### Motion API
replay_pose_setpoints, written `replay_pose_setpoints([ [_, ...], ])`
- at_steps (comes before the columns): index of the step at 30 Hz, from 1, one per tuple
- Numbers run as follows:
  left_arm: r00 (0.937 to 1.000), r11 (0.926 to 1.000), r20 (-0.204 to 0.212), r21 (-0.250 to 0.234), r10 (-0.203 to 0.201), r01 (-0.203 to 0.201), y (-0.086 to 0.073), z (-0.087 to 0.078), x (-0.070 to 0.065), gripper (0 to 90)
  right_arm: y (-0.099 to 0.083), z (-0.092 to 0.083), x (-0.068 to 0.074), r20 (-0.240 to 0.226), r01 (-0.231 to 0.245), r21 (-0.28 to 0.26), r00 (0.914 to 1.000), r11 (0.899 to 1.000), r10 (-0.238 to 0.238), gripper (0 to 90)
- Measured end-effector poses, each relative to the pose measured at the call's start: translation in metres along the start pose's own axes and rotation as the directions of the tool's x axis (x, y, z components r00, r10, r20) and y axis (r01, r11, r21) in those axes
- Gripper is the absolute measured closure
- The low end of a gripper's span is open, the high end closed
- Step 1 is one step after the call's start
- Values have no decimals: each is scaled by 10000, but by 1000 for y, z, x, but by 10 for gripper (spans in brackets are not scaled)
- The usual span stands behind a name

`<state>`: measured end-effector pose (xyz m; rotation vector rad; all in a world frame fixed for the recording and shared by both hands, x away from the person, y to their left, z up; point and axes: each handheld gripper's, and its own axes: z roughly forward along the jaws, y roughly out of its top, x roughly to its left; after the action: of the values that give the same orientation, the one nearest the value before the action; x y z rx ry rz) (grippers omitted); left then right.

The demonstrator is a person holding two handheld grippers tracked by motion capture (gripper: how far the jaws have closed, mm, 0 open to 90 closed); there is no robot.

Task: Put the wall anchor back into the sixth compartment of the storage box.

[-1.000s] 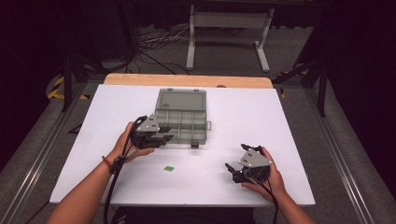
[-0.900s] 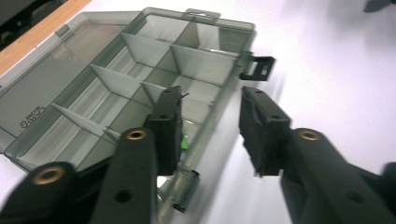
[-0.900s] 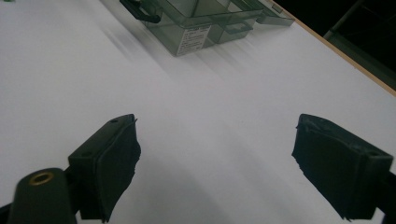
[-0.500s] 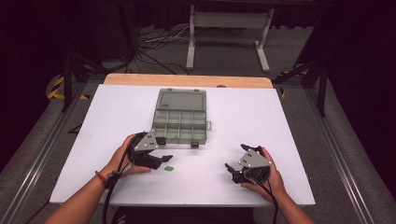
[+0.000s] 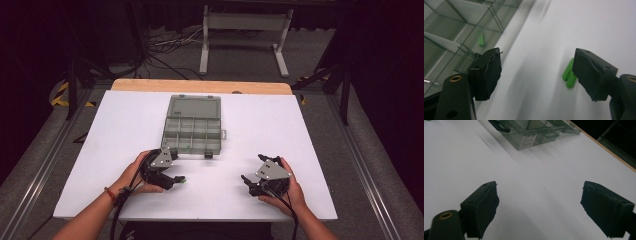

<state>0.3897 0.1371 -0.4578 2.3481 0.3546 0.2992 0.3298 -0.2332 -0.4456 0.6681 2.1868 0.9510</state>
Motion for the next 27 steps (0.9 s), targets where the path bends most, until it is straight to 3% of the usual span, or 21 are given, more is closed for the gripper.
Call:
replay_pose_setpoints([
  [3,9995,9997,238,-111,-208,210,-2,0,3,270,0,0,0,2,87,-12,10000,10000,-87,146],
  [5,9976,9993,616,-187,-321,333,-3,1,4,288,0,0,0,-5,47,-4,10000,10000,-47,146],
  [6,9976,9993,616,-187,-321,333,-3,1,4,284,0,0,0,-5,47,-4,10000,10000,-47,146],
  [10,9916,9998,1282,-89,-186,199,-2,3,1,288,0,-1,-1,3,72,-13,10000,10000,-72,146],
  [12,9915,10000,1296,58,-71,64,-2,6,-1,362,0,-1,-1,-9,64,-22,10000,10000,-64,146],
  [14,9886,9998,1498,-38,-166,174,-2,6,0,425,0,-1,-1,-10,83,-10,10000,10000,-83,146],
  [18,9834,9995,1802,-207,-214,255,-3,4,1,485,0,-1,-1,-26,88,-25,10000,10000,-88,146],
  [27,9843,9978,1726,-472,-373,461,-2,2,3,561,0,-1,-1,-39,114,-34,9999,9999,-114,146],
])
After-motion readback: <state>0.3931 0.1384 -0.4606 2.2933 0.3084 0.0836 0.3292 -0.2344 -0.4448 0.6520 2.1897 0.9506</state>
